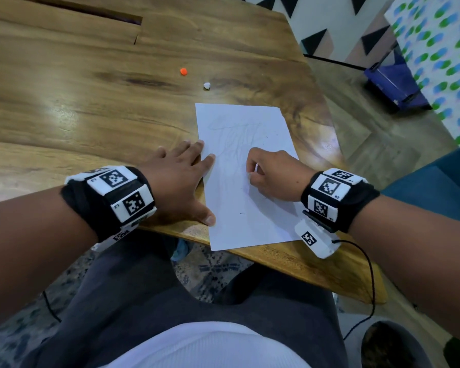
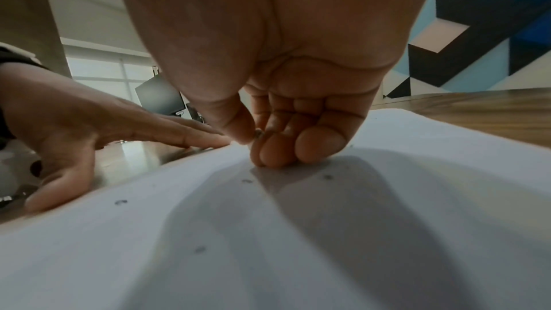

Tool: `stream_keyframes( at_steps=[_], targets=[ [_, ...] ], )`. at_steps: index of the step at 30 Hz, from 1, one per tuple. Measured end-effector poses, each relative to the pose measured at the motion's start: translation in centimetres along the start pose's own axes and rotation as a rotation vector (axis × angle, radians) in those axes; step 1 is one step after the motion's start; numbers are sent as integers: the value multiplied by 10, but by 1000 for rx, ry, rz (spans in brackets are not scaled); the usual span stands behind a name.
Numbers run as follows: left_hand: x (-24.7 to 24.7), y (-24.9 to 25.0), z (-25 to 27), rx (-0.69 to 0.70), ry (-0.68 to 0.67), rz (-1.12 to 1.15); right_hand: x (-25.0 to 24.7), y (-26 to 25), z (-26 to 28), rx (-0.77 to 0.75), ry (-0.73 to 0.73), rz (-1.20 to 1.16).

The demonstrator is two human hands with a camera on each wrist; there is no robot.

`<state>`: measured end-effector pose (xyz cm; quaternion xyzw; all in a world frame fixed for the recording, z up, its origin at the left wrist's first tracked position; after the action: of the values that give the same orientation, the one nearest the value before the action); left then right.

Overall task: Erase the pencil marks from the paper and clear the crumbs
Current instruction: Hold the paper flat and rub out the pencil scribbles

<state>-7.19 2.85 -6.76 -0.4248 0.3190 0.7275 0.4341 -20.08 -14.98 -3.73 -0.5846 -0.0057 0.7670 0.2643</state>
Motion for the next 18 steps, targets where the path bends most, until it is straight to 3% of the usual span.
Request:
stream_keyframes(
  at_steps=[7, 14, 18],
  targets=[
    [2, 6, 3, 16, -3, -35, 28, -46, 11, -258, -108, 68],
    [2, 6, 1, 11, -11, -38, 2, -29, -38, -50, 61, 53],
    [2, 5, 2, -5, -13, -30, 2, -33, -37, -109, 47, 57]
  ],
)
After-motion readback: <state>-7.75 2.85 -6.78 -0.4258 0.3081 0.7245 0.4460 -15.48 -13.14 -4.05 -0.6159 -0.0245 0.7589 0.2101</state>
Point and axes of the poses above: each hand's wrist, its own z-axis away from the middle knuckle, its own x-axis out of the palm, y = z × x, the point moved 2 cm from there along -z, towards the middle knuckle
